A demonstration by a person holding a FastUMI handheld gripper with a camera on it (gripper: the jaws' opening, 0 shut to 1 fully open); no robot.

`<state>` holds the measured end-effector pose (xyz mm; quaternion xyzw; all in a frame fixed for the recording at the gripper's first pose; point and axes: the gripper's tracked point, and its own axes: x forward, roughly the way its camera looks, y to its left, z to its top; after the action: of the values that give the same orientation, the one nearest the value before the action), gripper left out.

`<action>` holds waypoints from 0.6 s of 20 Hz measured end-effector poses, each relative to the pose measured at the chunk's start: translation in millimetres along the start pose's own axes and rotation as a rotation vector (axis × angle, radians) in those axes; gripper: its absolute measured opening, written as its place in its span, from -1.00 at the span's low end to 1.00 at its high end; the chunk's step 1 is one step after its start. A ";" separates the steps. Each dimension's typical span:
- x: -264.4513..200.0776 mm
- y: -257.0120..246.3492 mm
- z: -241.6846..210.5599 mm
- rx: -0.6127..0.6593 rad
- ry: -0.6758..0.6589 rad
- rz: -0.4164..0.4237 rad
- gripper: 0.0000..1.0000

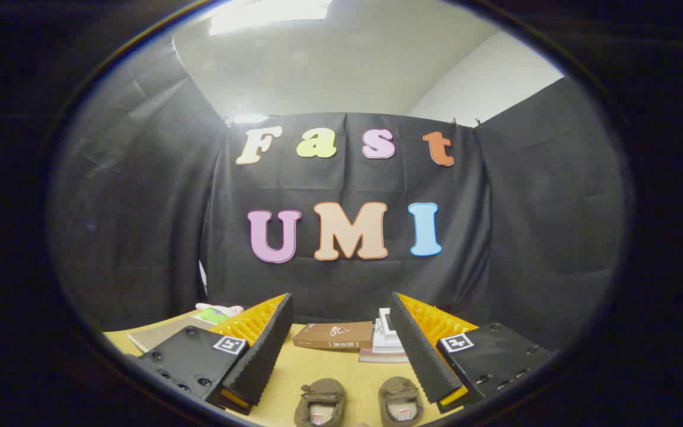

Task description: Open the storage box then place both shoes into the box .Put the left shoe in first, then the right shoe, with the right side of both shoes facing outward in a uniform manner.

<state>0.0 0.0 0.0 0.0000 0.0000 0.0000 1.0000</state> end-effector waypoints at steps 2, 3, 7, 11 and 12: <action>2.8 -1.0 -0.1 -0.006 0.003 0.003 1.00; 4.4 -0.7 0.2 -0.010 0.004 0.007 1.00; 10.0 1.1 0.3 -0.024 0.008 0.026 1.00; 14.1 4.6 -0.7 -0.026 0.011 0.047 1.00; 14.9 4.5 -2.9 -0.027 0.016 0.053 1.00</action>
<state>14.9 4.5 -2.9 -0.0133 0.0078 0.0264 0.9995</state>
